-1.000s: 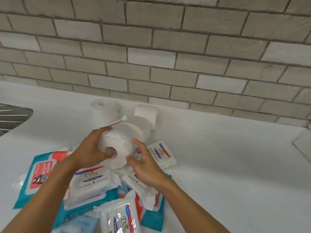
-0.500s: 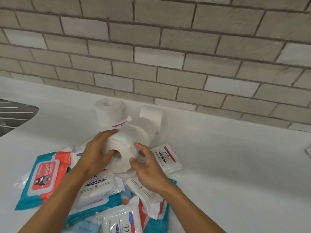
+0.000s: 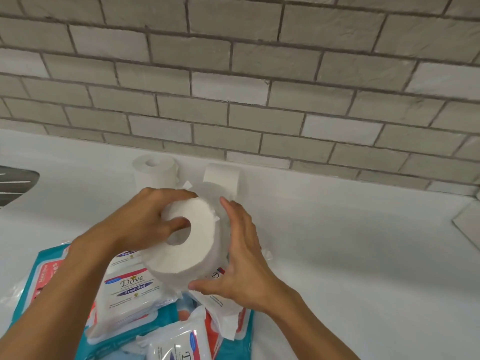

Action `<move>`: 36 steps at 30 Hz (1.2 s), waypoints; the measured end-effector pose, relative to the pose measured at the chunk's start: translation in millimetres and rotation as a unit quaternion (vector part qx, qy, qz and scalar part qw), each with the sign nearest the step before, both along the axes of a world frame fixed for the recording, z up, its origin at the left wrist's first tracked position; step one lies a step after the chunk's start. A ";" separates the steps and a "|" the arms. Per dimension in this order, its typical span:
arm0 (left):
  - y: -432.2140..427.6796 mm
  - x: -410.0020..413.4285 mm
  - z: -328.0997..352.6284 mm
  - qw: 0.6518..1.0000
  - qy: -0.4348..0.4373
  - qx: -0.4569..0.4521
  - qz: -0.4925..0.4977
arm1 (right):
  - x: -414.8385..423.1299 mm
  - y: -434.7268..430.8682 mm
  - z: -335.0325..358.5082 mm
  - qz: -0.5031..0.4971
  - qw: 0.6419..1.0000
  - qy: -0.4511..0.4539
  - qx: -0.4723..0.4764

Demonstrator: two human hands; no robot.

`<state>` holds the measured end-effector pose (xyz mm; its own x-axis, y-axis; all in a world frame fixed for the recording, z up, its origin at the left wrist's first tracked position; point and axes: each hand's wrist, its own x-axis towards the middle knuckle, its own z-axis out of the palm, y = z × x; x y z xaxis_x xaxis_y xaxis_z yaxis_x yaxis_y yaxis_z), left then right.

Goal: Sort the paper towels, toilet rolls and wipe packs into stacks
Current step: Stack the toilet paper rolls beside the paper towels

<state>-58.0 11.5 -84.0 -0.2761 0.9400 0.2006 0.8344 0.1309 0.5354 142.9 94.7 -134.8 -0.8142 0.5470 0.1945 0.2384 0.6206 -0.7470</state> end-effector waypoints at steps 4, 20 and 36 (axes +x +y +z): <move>9.1 6.7 4.8 0.995 -0.046 -0.046 -0.075 | 0.0 1.0 -2.9 0.018 0.995 0.033 -0.091; -24.7 -4.9 -41.7 0.907 -0.417 0.062 0.014 | -15.9 30.5 -20.3 -0.043 0.933 0.143 -0.328; 5.9 88.1 -42.5 0.946 -0.318 0.061 0.002 | 11.5 62.3 -17.2 -0.131 0.909 0.217 -0.330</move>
